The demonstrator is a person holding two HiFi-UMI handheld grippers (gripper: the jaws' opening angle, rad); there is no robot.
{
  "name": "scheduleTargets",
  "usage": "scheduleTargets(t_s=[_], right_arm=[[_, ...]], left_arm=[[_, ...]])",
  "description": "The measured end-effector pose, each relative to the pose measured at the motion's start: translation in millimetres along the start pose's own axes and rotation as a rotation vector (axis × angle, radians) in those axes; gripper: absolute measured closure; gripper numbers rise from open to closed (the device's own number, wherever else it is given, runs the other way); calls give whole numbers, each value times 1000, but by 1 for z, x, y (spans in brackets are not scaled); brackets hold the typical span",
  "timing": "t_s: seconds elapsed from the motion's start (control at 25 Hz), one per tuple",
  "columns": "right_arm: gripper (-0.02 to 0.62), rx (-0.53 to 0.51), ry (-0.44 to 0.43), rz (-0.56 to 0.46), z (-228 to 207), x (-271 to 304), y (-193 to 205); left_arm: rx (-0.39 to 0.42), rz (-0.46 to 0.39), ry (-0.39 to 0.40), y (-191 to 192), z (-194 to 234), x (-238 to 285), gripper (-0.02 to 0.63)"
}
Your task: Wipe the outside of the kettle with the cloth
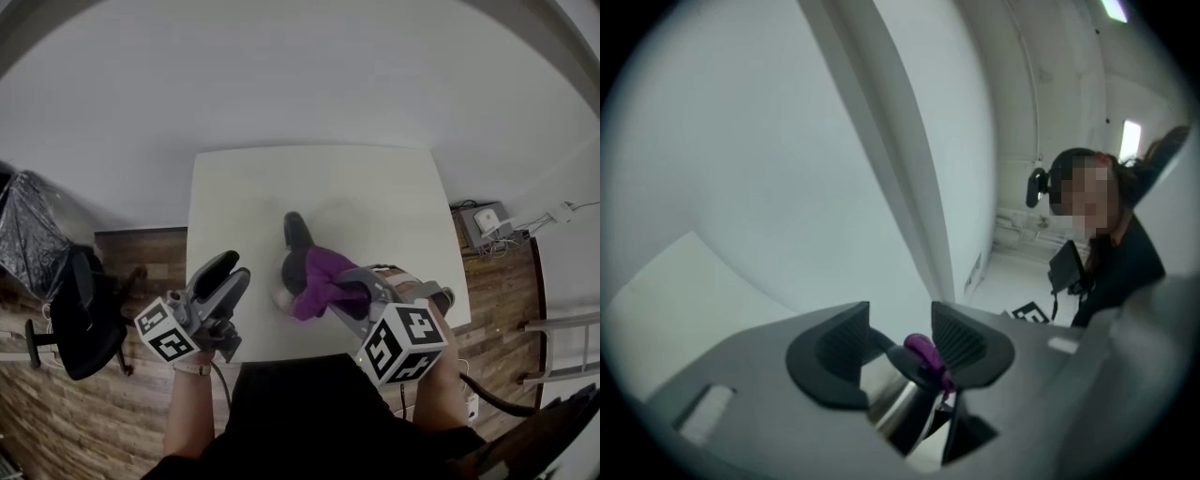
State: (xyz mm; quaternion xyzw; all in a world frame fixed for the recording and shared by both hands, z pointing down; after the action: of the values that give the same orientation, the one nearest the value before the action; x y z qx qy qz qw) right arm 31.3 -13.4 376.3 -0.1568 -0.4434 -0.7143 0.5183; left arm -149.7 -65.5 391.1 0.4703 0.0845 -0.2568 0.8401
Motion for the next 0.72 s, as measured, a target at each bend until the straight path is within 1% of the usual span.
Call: scheduleTargets(t_s=[0.12, 0.28, 0.36, 0.44, 0.52, 0.6, 0.64, 0.72], right_arm=[[505, 75, 17, 11, -2, -1, 14], [505, 157, 43, 61, -3, 2, 41], [505, 247, 66, 65, -3, -1, 57], [505, 375, 112, 29, -3, -13, 72], [505, 505, 186, -61, -6, -32, 81], [506, 608, 295, -165, -13, -55, 85], [506, 654, 360, -202, -17, -67, 88], [505, 727, 493, -231, -24, -89, 97]], left_arm=[[10, 5, -3, 0, -3, -2, 430], [43, 21, -4, -5, -9, -4, 445], [82, 54, -4, -8, -16, -6, 451], [135, 90, 3, -13, -26, -7, 466], [193, 117, 16, -18, -35, -5, 497], [261, 125, 5, -25, -42, -2, 529], [302, 119, -19, -29, -45, 0, 555], [395, 95, -98, -37, -51, 2, 603]])
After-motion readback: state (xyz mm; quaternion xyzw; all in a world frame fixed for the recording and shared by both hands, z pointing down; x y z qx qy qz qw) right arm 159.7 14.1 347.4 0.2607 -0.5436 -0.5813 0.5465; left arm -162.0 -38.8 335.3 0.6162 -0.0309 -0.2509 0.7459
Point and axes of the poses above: the fingertips, and each gripper's own axes: x forward along the fingers, z to its left, y out of its underside, the point moved 4 cm from there along -x, backward along the fingers, and after that the axes turned 15 degrees about y, right-handed, at the moved point
